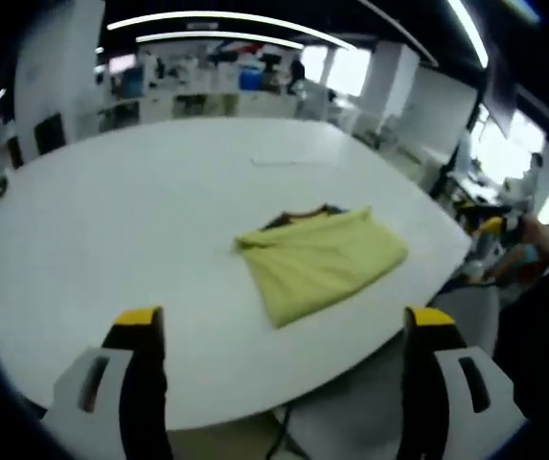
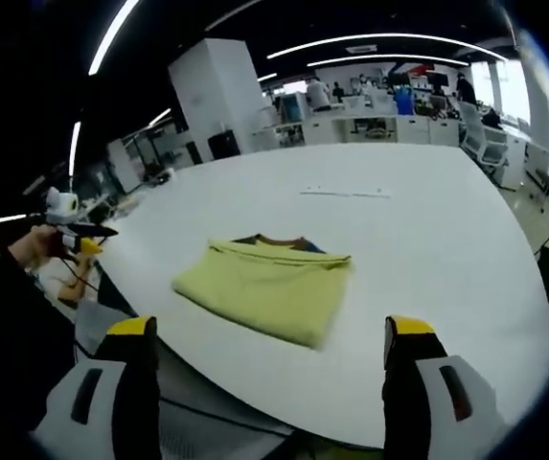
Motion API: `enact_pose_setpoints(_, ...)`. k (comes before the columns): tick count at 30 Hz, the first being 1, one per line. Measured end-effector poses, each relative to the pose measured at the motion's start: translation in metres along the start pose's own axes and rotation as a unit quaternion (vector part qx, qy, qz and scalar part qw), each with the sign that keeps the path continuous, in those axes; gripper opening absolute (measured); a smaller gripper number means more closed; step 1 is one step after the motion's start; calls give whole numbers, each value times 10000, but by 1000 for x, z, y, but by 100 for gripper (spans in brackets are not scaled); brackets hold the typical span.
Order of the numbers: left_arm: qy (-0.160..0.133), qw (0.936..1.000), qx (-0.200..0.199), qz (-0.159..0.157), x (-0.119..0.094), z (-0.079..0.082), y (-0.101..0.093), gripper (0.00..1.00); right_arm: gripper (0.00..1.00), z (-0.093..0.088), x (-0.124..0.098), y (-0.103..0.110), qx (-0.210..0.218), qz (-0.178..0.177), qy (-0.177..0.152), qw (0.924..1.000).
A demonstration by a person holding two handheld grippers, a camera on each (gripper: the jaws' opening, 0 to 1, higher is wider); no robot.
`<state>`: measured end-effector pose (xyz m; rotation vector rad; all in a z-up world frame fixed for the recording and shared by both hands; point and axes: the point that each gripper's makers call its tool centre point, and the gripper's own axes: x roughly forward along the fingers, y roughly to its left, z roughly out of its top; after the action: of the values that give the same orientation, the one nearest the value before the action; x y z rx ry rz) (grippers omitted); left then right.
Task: Fold the garment on the visible template until the final outline fits inside the template.
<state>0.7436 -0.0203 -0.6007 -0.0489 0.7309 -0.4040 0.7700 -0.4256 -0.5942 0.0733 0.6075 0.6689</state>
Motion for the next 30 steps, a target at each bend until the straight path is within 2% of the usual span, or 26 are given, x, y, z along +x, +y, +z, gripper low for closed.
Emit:
enact_pose_setpoints(2,130,9999,112,26,-1,-5,2,99,100,3,-1,1,44,16,-91,9999)
enact_pose_setpoints(4,141,9998,153,-9,-2,-5,1,99,100,5,-2,1,33,21,-143,9999)
enact_pose_setpoints(8,0,10000,39,-30,-4,2,2,99,100,6,-1,0,-41,8,-84,10000)
enact_pose_setpoints(12,11,10000,74,9,-4,2,4,99,100,9,2,1,-67,46,-99,9999)
enact_pose_setpoints(30,225,9996,117,-75,8,-5,3,99,100,-2,18,0,-35,153,168,9997)
